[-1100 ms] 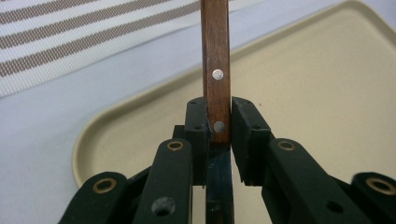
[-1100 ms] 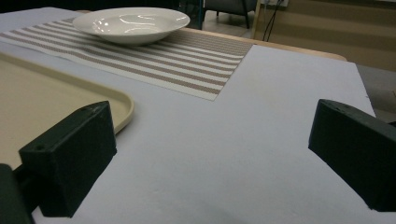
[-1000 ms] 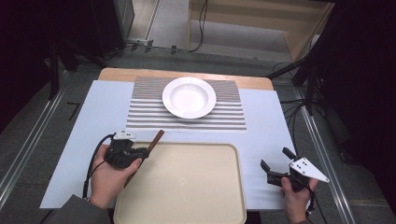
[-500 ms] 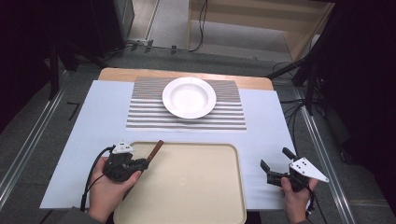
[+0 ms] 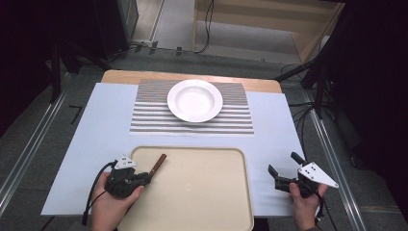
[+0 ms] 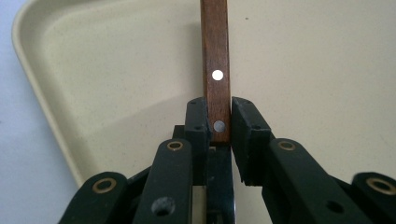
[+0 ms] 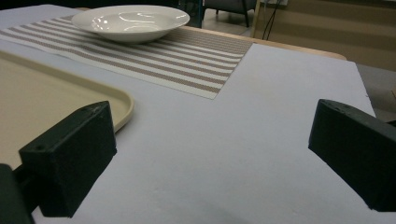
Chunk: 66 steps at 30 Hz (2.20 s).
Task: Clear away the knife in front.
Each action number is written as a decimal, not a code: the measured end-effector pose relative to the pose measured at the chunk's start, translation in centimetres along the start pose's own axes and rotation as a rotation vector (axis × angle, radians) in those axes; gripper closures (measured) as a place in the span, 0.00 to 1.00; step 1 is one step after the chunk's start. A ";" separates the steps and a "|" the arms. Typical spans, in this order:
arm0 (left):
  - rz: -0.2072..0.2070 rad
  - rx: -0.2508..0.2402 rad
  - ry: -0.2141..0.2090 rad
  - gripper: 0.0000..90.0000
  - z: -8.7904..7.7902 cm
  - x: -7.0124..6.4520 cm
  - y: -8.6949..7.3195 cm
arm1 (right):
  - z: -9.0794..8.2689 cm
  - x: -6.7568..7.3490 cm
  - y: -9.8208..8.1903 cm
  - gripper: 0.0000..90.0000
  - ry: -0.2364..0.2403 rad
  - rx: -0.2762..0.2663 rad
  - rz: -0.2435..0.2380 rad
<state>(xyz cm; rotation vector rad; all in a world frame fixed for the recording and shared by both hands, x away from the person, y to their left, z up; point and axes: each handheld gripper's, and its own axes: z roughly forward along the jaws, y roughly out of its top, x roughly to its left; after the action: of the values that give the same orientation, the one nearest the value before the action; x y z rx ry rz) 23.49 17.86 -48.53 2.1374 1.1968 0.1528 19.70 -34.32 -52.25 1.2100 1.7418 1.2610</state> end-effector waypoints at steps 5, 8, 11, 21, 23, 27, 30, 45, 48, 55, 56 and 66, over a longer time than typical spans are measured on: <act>0.004 0.005 0.021 0.84 0.1 0.1 -0.4 | 0.0 0.0 0.0 0.00 0.001 0.002 -0.001; -0.003 -0.003 0.033 0.84 0.1 0.2 -0.5 | 0.0 0.0 0.0 0.00 0.000 0.003 -0.001; 0.007 -0.001 0.044 0.84 0.1 0.1 -0.5 | 0.0 0.0 0.0 0.00 0.001 0.002 -0.004; 0.105 -0.047 0.029 0.96 0.2 -0.8 1.5 | 0.0 0.0 0.0 0.00 0.003 -0.001 -0.004; 0.120 -0.049 0.017 0.99 0.4 -1.0 1.6 | 0.0 0.0 0.0 0.00 0.003 -0.001 -0.002; 0.151 -0.032 -0.003 0.99 1.4 -1.4 1.7 | 0.0 0.0 0.0 0.00 0.004 -0.004 0.003; 0.164 -0.014 -0.015 0.99 1.9 -1.3 1.5 | 0.0 0.0 0.0 0.00 0.007 -0.008 0.001; 0.158 0.018 -0.032 0.99 1.3 1.1 0.9 | 0.0 -0.1 0.0 0.00 0.010 -0.011 0.004; 0.156 0.025 -0.063 0.99 1.1 1.7 0.9 | 0.0 -0.2 0.0 0.00 0.011 -0.012 0.003; 0.144 0.026 -0.060 0.99 0.6 2.8 0.8 | 0.0 -0.2 0.0 0.00 0.010 -0.012 0.003; 0.143 0.025 -0.056 0.99 0.6 3.0 0.7 | 0.0 -0.2 0.0 0.00 0.010 -0.012 0.003; 0.130 0.012 -0.026 0.99 0.0 4.0 0.6 | 0.0 -0.2 0.0 0.00 0.010 -0.012 0.005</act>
<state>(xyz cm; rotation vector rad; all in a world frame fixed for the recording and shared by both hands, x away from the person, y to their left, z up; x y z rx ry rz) 26.20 20.83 -49.09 2.2220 1.0468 0.1751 19.75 -34.51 -52.27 1.2036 1.7369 1.2802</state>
